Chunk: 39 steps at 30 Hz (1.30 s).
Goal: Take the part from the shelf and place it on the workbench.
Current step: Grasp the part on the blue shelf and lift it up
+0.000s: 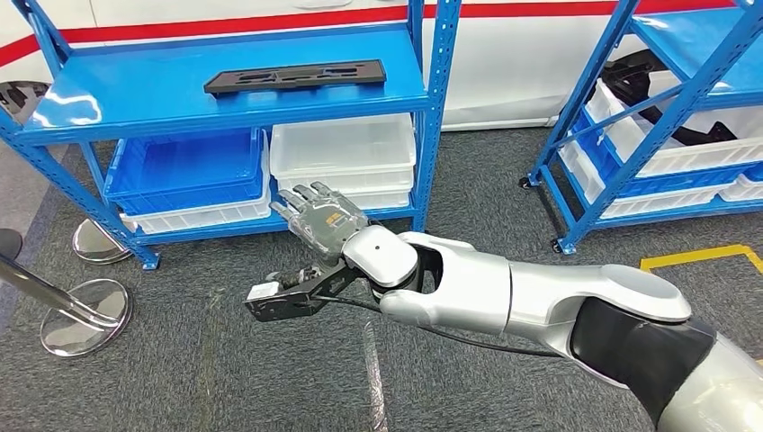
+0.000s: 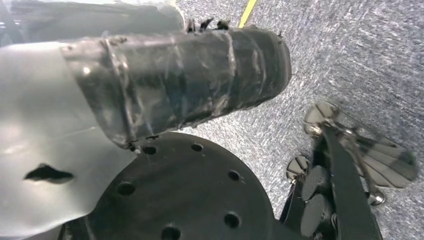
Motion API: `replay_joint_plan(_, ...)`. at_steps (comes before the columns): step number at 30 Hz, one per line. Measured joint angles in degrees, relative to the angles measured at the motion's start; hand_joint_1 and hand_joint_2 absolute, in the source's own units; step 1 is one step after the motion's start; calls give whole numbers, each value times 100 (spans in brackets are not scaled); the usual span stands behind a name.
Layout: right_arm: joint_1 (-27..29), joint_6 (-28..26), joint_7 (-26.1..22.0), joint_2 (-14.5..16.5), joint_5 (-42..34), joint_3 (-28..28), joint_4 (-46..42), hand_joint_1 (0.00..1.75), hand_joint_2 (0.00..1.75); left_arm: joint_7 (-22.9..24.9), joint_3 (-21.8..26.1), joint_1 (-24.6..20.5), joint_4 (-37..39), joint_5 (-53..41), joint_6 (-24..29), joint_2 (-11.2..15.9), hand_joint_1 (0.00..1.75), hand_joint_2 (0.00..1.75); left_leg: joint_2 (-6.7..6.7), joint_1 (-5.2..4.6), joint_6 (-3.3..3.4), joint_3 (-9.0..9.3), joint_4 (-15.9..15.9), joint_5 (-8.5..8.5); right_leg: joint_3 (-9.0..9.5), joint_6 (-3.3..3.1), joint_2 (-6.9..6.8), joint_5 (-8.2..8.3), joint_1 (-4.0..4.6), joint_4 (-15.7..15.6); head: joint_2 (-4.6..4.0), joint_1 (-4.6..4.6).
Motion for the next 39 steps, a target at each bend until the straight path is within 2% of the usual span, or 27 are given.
replay_joint_plan(1,-2,0,0,0,0,0,-1,0,0,-2,0,1,0,0,-1,0,0,0,1,-3,26,159,-396,250,27,10,5,-25,3,8,0,-1)
replay_joint_plan(2,-6,0,0,0,0,0,-3,0,0,-6,0,0,0,0,-2,0,0,0,0,-16,55,341,-791,426,48,29,11,-53,19,20,0,-1)
replay_joint_plan(3,-10,0,0,0,0,0,-6,0,0,-10,0,-3,0,1,-3,0,0,0,0,-28,82,480,-1092,523,57,52,16,-73,29,28,0,-2)
replay_joint_plan(4,-14,0,0,0,0,0,-11,0,0,-16,0,-7,0,1,-4,0,0,0,-2,-41,104,566,-1279,554,59,80,18,-85,38,30,0,1)
replay_joint_plan(7,-21,0,-5,0,-1,-1,-32,0,0,-30,0,-14,0,2,-8,-1,0,0,-10,-27,159,619,-1387,535,62,161,14,-107,43,25,0,6)
replay_joint_plan(8,-29,0,-7,0,-1,-1,-38,0,0,-32,0,-11,0,3,-8,-2,0,0,-8,-11,184,647,-1413,540,37,188,7,-160,42,100,0,10)
replay_joint_plan(10,-48,0,-9,0,-1,-2,-46,0,0,-33,0,-10,0,4,-5,-3,0,0,-1,12,230,699,-1453,538,-195,236,-5,-401,29,589,0,23)
replay_joint_plan(12,-48,0,-9,0,-5,-1,-48,0,0,-33,0,-13,0,5,-4,-5,0,0,1,13,258,715,-1453,516,-612,269,-11,-668,14,1334,0,30)
replay_joint_plan(13,-38,0,-9,0,-9,-1,-48,0,0,-33,0,-14,0,7,-4,-5,0,0,-1,13,262,724,-1450,503,-763,279,-13,-686,4,1553,0,31)
replay_joint_plan(14,-30,0,-9,-1,-11,0,-48,0,0,-33,0,-11,0,9,-4,-6,0,0,-5,14,260,740,-1446,487,-810,282,-16,-589,-5,1555,0,31)
replay_joint_plan(15,-28,0,-9,-1,-13,0,-48,0,0,-33,0,-7,0,10,-7,-7,0,0,-10,15,252,764,-1440,465,-735,276,-20,-387,-11,1319,0,31)
replay_joint_plan(16,-32,0,-9,-2,-14,-1,-48,0,0,-33,0,-3,0,12,-12,-8,0,0,-15,16,240,795,-1434,439,-576,263,-25,-142,-14,929,0,32)
replay_joint_plan(17,-41,1,-9,-2,-15,-1,-48,0,0,-33,0,0,0,13,-21,-10,0,0,-18,14,222,817,-1432,413,-405,242,-28,28,-10,546,0,29)
replay_joint_plan(18,-52,2,-9,-1,-19,-1,-48,0,0,-33,0,-3,0,13,-32,-11,0,0,-19,2,199,824,-1419,390,-266,218,-30,130,-1,235,0,26)
replay_joint_plan(19,-60,3,-10,1,-24,-1,-49,0,0,-35,0,-8,0,13,-40,-14,0,0,-20,-5,172,821,-1416,378,-191,194,-28,156,14,67,0,23)
replay_joint_plan(22,-74,0,-10,2,-37,0,-58,0,0,-46,0,-21,0,16,-49,-16,0,0,-13,-9,77,818,-1425,349,-140,111,-16,126,24,-29,0,17)
replay_joint_plan(24,-93,-3,-8,-1,-39,2,-62,0,0,-49,0,-18,0,19,-47,-16,0,0,-4,-9,19,716,-1176,193,-86,50,-12,125,-5,-80,0,1)
replay_joint_plan(25,-101,-3,-8,0,-40,5,-62,0,0,-49,0,-16,0,20,-45,-15,0,0,0,-3,-1,585,-913,67,-62,26,-15,118,-9,-92,0,-6)
replay_joint_plan(27,-107,9,-9,0,-41,28,-62,0,0,-49,0,-13,0,20,-44,-15,0,0,1,-1,-30,189,-202,-183,-35,-17,-21,89,4,-92,0,-12)
replay_joint_plan(28,-104,17,-9,0,-40,41,-61,0,0,-49,0,-11,0,19,-44,-15,0,0,1,-1,-37,36,30,-209,-22,-27,-24,74,11,-90,0,-9)
replay_joint_plan(29,-103,26,-9,0,-40,56,-61,0,0,-49,0,-8,0,18,-44,-15,0,0,1,-1,-39,-34,80,-129,-5,-32,-23,54,16,-84,0,-11)
replay_joint_plan(30,-103,31,-10,0,-40,69,-61,0,0,-49,0,-6,0,16,-44,-15,0,0,1,-1,-32,24,-115,57,16,-29,-20,32,19,-75,0,-11)
replay_joint_plan(32,-117,27,-11,4,-63,104,-60,0,0,-56,0,-4,0,7,-44,-13,0,0,62,-17,13,317,-823,464,61,-11,-26,-27,28,-45,0,-12)
replay_joint_plan(33,-125,17,-11,7,-93,119,-59,0,0,-61,0,-10,0,3,-44,-11,0,0,111,-39,47,452,-1123,557,69,9,-35,-59,43,-23,0,-14)
replay_joint_plan(35,-132,7,-11,11,-177,138,-55,0,0,-72,0,-35,0,0,-42,-9,0,0,175,-80,112,553,-1347,549,70,64,-64,-95,66,-5,0,-3)
replay_joint_plan(37,-169,56,-13,12,-215,166,-51,0,0,-86,0,-48,0,1,-36,-10,0,0,105,-68,170,585,-1389,541,84,133,-125,-134,73,0,0,8)
replay_joint_plan(39,-236,121,-16,13,-197,217,-44,0,0,-98,1,-36,0,1,-27,-12,0,0,42,-40,227,644,-1438,541,15,193,-139,-284,68,222,0,21)
